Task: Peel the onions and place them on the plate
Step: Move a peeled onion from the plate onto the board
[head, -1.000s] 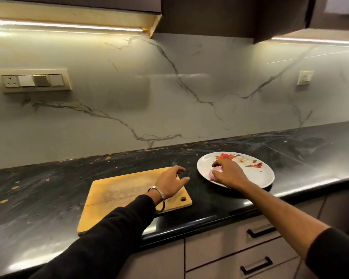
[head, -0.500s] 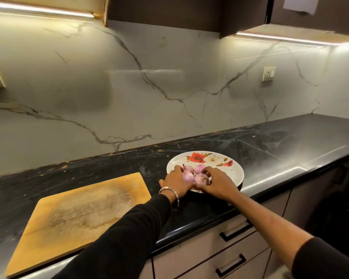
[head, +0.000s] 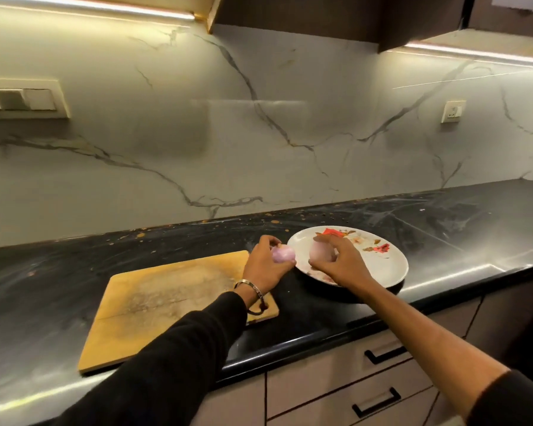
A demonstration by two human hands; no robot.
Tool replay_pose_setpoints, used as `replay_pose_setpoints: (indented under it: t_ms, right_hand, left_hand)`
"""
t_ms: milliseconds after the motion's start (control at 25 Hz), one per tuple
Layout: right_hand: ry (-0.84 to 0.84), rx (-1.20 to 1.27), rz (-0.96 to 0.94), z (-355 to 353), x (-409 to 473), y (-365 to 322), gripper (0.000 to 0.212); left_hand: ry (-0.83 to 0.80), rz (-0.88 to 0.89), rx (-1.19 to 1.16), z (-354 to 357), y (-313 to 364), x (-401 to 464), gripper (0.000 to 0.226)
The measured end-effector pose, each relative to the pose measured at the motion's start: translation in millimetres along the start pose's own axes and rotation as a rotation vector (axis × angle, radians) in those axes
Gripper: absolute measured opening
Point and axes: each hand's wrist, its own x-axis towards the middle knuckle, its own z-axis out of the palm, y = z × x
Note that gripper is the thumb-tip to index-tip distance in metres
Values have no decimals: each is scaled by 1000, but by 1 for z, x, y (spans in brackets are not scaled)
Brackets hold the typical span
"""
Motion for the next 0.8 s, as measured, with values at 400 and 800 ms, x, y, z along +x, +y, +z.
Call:
replay_pose_setpoints:
  t_ms: [400,800]
  right_hand:
    - [-355,91,-161,162,-24,-132,58]
    - [-389,-112,-221,205,-19,-146,62]
  left_hand:
    - [168,-151,223,-178,-87,-83,56]
    - [226,-182,68,-179,-115,-89,53]
